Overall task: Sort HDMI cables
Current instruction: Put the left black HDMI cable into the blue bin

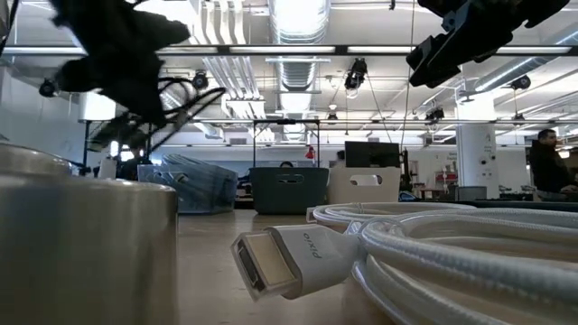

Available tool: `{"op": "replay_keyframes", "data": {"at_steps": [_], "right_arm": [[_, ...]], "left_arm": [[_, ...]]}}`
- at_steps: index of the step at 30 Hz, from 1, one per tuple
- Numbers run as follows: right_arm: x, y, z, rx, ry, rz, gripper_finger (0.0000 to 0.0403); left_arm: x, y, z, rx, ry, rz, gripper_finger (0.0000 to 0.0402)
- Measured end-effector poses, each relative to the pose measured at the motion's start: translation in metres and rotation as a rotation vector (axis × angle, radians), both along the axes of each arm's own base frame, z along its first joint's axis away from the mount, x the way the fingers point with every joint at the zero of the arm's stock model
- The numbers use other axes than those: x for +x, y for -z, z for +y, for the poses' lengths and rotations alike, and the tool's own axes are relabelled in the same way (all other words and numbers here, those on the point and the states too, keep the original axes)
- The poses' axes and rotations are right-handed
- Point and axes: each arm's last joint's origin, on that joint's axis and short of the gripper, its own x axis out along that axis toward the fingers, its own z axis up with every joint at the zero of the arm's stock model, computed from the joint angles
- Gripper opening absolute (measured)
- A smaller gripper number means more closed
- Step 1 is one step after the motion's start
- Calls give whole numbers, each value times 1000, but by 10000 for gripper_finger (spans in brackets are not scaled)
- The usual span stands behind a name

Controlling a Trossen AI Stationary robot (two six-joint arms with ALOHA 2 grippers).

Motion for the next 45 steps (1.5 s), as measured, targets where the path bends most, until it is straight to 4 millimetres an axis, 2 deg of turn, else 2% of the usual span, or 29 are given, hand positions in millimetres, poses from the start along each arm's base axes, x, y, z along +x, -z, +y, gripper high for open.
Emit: {"op": "replay_keyframes", "data": {"at_steps": [5, 12, 15, 20, 27, 30, 35, 40, 45], "right_arm": [[0, 0, 0, -6, 0, -2, 164], [0, 0, 0, -8, -1, -2, 169], [0, 0, 0, -9, -1, -2, 166], [0, 0, 0, -9, -1, -2, 159], [0, 0, 0, -9, -1, -3, 153], [0, 0, 0, -9, -1, -5, 155], [0, 0, 0, -10, 0, -7, 160], [0, 1, 0, -7, 3, -3, 160], [-1, 3, 0, -8, 3, 5, 154]], "left_arm": [[31, -5, 35, 69, 56, -76, 8], [64, -29, 86, 169, 154, -281, 21], [68, -35, 107, 194, 200, -317, 18], [68, -41, 135, 259, 147, -352, 8], [65, -45, 159, 291, 86, -396, 20], [71, -39, 164, 280, 67, -407, 12], [91, -14, 175, 282, 63, -405, 9], [107, 9, 198, 264, -6, -392, 21], [118, 31, 214, 241, -44, -341, 12]]}}
